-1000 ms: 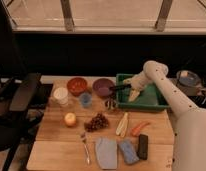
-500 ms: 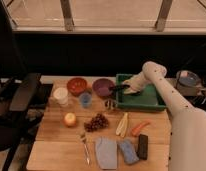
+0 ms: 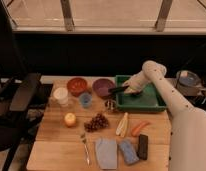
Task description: Place brush in table surface
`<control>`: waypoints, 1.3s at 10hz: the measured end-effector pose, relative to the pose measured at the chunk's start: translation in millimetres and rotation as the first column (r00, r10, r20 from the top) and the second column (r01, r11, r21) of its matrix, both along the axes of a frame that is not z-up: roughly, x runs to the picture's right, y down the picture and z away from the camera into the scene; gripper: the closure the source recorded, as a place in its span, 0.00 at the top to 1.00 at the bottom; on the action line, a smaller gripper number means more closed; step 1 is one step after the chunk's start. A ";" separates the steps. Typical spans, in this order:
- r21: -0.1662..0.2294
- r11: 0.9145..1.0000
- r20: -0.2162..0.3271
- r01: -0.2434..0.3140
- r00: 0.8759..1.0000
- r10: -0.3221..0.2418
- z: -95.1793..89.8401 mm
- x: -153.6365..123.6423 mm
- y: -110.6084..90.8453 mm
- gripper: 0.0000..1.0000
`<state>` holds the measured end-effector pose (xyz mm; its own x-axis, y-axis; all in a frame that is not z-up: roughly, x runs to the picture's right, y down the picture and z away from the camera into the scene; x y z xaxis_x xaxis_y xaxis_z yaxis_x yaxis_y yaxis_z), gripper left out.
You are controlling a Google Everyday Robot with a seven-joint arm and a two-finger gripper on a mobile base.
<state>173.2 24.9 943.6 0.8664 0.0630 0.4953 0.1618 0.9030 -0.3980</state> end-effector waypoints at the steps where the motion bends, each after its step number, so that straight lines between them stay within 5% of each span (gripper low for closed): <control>1: -0.001 1.000 0.000 0.002 1.000 -0.002 -0.5 0.3 0.4 0.00; 13: -0.003 1.000 -0.004 0.001 1.000 -0.001 -0.6 3.9 1.6 0.00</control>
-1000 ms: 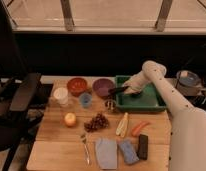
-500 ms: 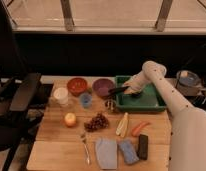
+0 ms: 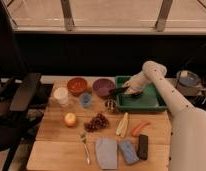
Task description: Place brush in table surface
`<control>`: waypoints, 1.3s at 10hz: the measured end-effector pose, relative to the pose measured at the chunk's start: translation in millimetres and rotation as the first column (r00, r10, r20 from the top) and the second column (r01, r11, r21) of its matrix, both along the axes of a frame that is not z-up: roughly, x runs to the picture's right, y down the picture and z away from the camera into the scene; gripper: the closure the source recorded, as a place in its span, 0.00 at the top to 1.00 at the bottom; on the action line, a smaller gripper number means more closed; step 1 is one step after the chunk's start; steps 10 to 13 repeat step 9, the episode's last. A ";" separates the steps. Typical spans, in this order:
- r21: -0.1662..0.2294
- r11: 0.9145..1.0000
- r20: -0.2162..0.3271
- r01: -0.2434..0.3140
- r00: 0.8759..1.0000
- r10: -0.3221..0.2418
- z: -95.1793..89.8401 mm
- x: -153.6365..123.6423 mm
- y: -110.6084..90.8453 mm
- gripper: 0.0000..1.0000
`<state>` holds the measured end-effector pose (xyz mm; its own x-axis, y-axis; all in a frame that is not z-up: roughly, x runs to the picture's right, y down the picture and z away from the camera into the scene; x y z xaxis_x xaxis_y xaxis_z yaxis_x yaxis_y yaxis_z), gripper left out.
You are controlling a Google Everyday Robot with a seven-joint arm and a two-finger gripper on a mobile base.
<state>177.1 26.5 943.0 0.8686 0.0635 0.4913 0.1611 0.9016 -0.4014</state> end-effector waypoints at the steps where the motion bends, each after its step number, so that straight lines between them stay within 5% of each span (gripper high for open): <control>1: 0.000 1.000 0.000 0.000 1.000 0.000 0.0 0.1 0.0 0.00; 4: -0.011 1.000 -0.009 0.009 1.000 -0.010 -12.1 5.3 -5.8 0.00; 6: 0.004 1.000 -0.007 0.003 1.000 -0.003 -38.5 3.9 -32.0 0.00; 9: 0.141 0.989 0.016 0.039 0.999 -0.042 -53.9 -7.8 -49.8 0.00; 13: 0.141 0.989 0.016 0.039 0.999 -0.042 -53.9 -7.8 -49.8 0.00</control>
